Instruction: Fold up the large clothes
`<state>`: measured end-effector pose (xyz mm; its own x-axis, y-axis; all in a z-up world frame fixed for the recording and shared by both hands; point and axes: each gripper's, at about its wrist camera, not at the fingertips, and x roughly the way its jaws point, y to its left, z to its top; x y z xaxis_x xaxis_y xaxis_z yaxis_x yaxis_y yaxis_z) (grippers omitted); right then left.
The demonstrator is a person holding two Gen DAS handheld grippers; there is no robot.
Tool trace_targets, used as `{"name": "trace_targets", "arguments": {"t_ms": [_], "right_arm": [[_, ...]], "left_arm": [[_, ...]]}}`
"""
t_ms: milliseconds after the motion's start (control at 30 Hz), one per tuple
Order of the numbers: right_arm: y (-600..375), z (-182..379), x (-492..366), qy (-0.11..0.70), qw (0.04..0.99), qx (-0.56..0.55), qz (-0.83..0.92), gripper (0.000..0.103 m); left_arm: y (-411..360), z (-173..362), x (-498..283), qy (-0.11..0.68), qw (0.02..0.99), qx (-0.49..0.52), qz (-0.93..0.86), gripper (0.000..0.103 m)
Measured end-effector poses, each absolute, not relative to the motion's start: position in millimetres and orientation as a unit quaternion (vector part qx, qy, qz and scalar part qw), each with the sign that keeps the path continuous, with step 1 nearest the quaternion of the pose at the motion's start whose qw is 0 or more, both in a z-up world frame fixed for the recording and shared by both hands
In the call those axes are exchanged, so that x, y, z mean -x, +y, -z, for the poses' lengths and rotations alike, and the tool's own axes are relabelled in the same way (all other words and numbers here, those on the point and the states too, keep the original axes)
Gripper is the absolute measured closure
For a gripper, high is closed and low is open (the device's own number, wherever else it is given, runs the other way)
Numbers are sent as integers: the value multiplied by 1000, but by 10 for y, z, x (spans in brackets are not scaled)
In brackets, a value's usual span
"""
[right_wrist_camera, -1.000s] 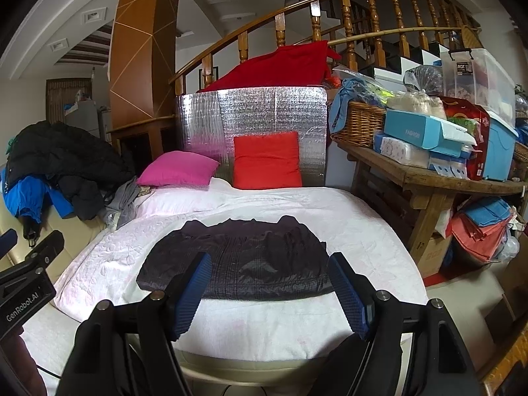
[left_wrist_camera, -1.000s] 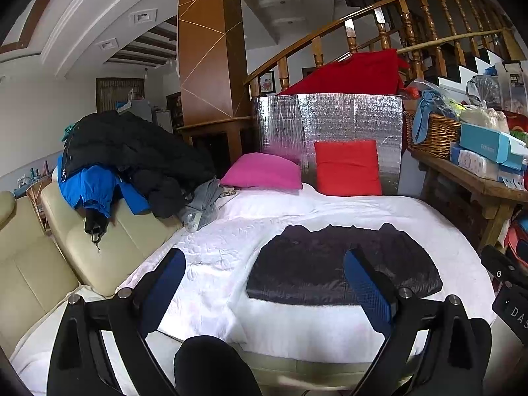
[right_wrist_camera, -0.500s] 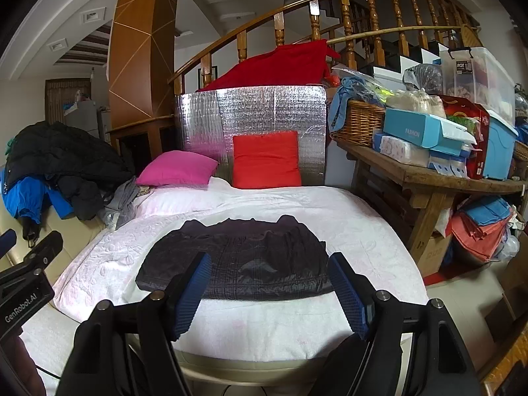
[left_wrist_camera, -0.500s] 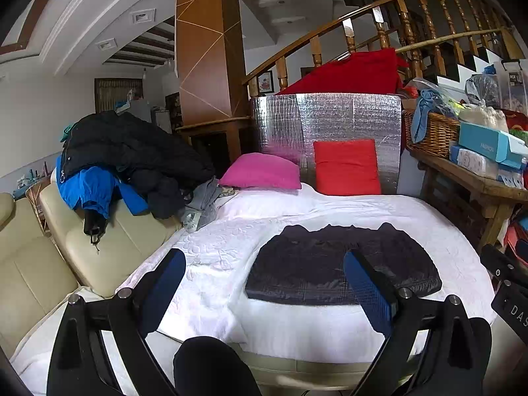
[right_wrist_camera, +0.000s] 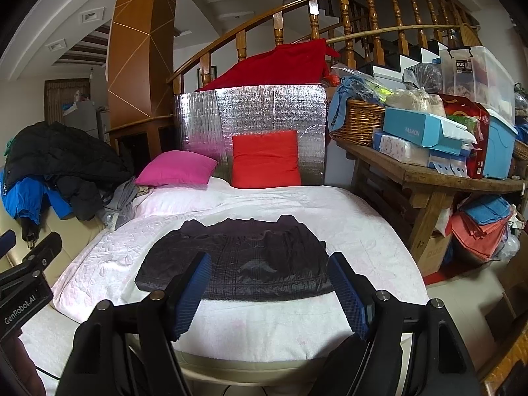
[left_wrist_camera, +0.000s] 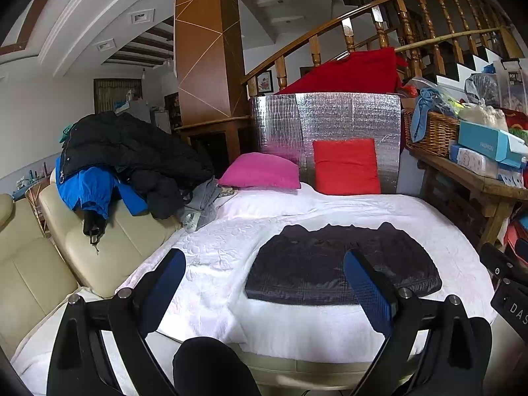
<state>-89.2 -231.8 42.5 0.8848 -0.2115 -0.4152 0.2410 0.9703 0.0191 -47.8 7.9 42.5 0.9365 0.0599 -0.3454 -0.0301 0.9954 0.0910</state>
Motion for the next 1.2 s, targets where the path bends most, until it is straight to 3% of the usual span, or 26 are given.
{"name": "trace_targets", "arguments": {"t_ms": [733,1200], "right_arm": [[-2357,-363,821,216,969,-30,120,27],[-2458,-240,377,240,962,-19,133,27]], "left_arm": [[101,-361,403,188,981,-30,-30,7],[33,-241,-102,249,966,-10,67,7]]}}
